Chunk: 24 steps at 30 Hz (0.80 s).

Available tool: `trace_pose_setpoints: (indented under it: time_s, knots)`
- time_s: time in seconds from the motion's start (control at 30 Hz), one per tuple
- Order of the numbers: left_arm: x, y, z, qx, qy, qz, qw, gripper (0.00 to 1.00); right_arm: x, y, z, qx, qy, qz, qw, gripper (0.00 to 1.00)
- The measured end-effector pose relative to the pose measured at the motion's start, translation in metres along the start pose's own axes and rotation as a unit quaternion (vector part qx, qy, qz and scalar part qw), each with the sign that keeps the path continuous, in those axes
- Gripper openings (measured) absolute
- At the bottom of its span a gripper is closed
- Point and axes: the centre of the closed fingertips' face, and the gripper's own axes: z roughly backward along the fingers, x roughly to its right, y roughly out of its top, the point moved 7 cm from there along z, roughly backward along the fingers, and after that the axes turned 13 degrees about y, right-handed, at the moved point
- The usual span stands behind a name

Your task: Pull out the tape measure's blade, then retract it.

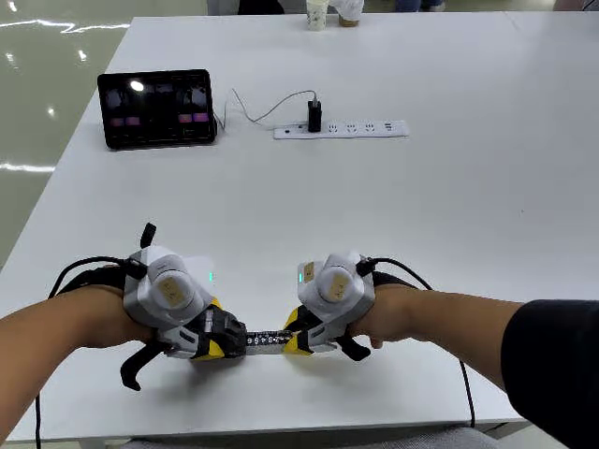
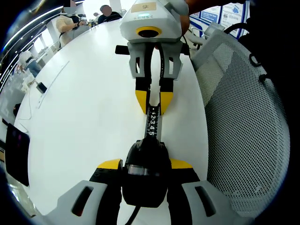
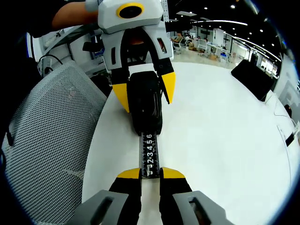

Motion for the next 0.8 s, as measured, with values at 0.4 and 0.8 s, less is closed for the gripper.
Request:
trace_pose_setpoints:
  time_s: [0.4,0.8]
  knots:
    - [-0.0003,0.0000,0.0002,0.001,0.000,0.000,1.0000,0.31,0.0004,-0.0039,0.0033,-0.004,0.000,0.002,1.0000,0.10]
    - [-0.0003,0.0001,0.0002,0.003,0.002,0.001,1.0000,0.31,0.0002,-0.0074,0.0069,-0.005,0.000,-0.002,1.0000,0.10]
